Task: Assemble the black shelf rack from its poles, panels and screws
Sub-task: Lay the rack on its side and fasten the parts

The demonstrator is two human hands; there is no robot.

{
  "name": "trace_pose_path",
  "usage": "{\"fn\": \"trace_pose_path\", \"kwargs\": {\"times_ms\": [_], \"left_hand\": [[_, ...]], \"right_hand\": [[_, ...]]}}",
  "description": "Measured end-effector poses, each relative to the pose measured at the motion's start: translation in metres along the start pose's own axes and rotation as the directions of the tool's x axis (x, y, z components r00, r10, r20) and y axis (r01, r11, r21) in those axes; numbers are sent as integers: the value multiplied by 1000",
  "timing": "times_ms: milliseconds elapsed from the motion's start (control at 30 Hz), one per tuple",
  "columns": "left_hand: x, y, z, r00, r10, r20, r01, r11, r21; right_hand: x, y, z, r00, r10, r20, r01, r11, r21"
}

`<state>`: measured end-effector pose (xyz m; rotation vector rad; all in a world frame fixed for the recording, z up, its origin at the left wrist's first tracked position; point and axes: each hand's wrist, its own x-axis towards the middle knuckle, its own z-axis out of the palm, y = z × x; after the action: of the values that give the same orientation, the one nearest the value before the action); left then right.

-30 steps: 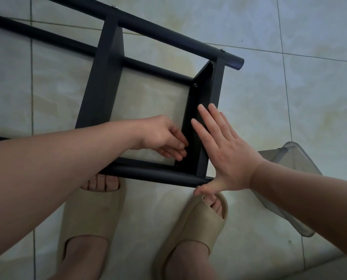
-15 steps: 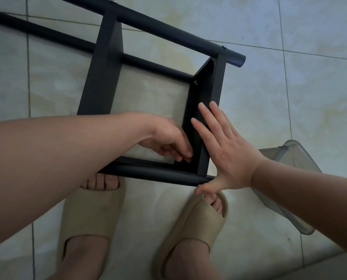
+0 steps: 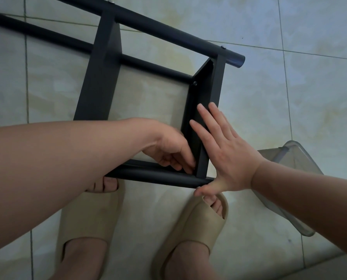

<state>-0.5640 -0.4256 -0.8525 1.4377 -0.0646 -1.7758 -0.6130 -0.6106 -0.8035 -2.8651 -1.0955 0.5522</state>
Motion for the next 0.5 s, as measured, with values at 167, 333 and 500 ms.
{"fn": "trace_pose_path", "kwargs": {"times_ms": [167,333,500], "left_hand": [[2,4,0,1000,17,-2,-17,999,32],[5,3,0,998,56,4,-56,998,18],[4,4,-3,999,-8,43,6,1000,28]], "right_hand": [[0,1,1,1000,0,0,0,1000,0],[0,1,1,1000,0,-8,0,1000,4],[0,1,2,1000,-6,-20,6,1000,3]]}}
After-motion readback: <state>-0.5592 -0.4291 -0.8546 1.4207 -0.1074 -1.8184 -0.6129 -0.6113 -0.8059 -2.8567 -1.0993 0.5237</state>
